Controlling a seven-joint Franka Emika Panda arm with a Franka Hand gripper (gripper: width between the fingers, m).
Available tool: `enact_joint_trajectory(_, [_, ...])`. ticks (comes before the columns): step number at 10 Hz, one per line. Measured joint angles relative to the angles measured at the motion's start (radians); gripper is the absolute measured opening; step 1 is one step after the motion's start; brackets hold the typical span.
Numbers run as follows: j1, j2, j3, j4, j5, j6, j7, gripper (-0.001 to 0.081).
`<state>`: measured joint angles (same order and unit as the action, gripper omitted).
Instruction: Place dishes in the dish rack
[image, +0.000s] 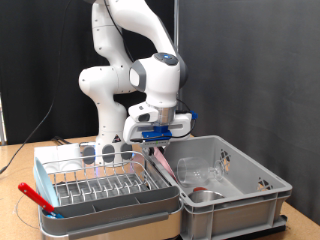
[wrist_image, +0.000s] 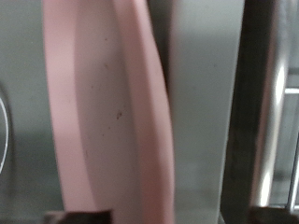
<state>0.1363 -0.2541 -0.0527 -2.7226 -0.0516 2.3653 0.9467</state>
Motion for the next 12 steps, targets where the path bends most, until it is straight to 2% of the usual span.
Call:
enact_joint_trajectory(1, [0.000, 0.000, 0.000, 0.000, 0.003, 0.000, 0.000, 0.0233])
enact_joint_trajectory(2, [0.000, 0.000, 0.001, 0.001, 0.010, 0.000, 0.000, 0.0233])
enact_joint_trajectory(3, [0.004, 0.000, 0.004, 0.003, 0.023, 0.000, 0.000, 0.0057])
enact_joint_trajectory(7, [0.004, -0.025, 0.011, 0.024, 0.079, -0.004, -0.003, 0.0037])
enact_joint_trajectory(10, [0.005, -0.103, 0.011, 0.068, 0.145, -0.030, -0.026, 0.0037])
enact_joint_trajectory(12, [0.005, -0.153, 0.011, 0.104, 0.149, -0.068, -0.037, 0.0037])
